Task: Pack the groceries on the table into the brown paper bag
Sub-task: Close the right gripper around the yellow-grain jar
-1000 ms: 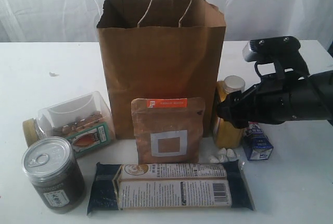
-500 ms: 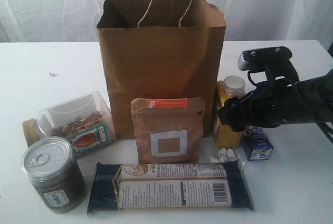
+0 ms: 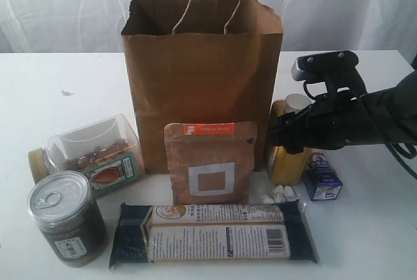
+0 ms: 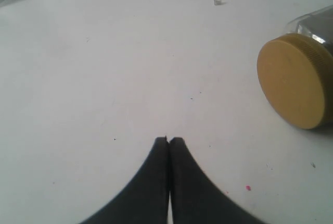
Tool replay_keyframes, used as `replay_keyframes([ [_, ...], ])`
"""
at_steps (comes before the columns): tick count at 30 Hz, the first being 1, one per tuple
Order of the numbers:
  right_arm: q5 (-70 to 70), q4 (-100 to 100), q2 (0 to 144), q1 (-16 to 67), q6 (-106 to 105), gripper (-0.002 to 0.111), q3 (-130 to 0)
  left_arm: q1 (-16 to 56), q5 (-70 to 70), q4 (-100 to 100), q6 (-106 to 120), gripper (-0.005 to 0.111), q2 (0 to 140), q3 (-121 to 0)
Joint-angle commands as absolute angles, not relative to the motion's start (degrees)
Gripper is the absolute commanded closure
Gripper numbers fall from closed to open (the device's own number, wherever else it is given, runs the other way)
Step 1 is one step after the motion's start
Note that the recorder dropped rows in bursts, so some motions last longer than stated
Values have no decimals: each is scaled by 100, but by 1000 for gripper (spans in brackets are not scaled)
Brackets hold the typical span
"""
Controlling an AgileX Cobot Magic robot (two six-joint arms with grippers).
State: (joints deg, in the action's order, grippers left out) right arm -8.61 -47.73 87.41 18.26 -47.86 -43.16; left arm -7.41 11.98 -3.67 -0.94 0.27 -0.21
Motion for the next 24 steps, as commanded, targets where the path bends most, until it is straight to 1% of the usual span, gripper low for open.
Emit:
replay_keyframes([
  [1,-758,-4771,8752,1822,-4906,39,-4336,-728,1194,-353,-85,107,0,0],
  [5,-769,-4771,8752,1822,-4945,45,-4336,-728,1194,-353,-85,107,0,0],
  [7,-769,-4771,8752,1822,-4945,53,-4336,-728,1194,-353,-85,107,0,0],
  [11,-769,-4771,8752,1822,-4945,74,-4336,-728,1194,-353,-85,107,0,0],
  [13,-769,-4771,8752,1822,-4945,79,-4336,-728,1194,-353,-85,107,0,0],
  [18,-769,-4771,8752,1822,-4945,84,-4336,-728,1194,-353,-85,107,0,0],
  [24,-769,-4771,8752,1822,-4945,84,-4336,-728,1194,-353,-85,107,0,0],
])
